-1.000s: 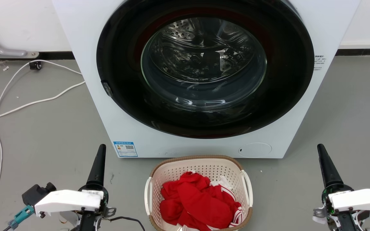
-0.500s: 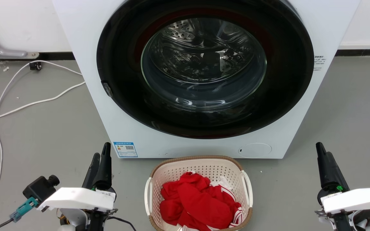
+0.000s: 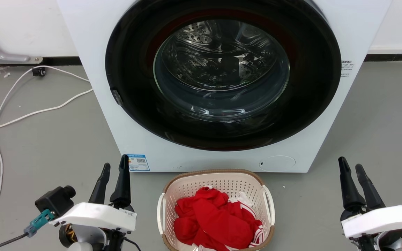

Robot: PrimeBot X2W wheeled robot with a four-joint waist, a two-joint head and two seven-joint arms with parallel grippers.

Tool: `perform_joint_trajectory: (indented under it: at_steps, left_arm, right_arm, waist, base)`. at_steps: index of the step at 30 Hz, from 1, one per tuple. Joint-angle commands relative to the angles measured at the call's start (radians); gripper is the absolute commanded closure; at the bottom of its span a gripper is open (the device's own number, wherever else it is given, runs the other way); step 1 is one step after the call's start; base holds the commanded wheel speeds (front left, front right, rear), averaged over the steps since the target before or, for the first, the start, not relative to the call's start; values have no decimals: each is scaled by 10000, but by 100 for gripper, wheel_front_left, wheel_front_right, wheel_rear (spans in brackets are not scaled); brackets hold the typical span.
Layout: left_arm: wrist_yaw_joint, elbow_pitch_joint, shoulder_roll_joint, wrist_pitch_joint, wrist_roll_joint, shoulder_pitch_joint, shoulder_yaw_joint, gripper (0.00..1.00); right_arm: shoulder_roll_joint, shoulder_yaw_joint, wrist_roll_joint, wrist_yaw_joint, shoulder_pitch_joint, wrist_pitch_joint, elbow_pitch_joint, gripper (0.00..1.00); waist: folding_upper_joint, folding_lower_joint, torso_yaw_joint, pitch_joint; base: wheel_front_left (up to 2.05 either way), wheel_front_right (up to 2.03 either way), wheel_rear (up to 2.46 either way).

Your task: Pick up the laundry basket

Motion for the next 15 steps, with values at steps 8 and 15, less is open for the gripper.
perform_joint_trajectory:
  at_steps: [8,15]
  left_arm:
    - [80,-144,131,-349,1514,-187,-238,0]
    - [162,-85,187,-534,2352,-199,-369,0]
  right_arm:
    - [14,-37,-1510,0,123,106,-531,0]
    - [20,-47,-2401,0,228,178,-698,0]
  waist:
    - [-1,0,-7,1]
    - [-1,0,-5,-2]
  base:
    - [0,0,0]
    - [0,0,0]
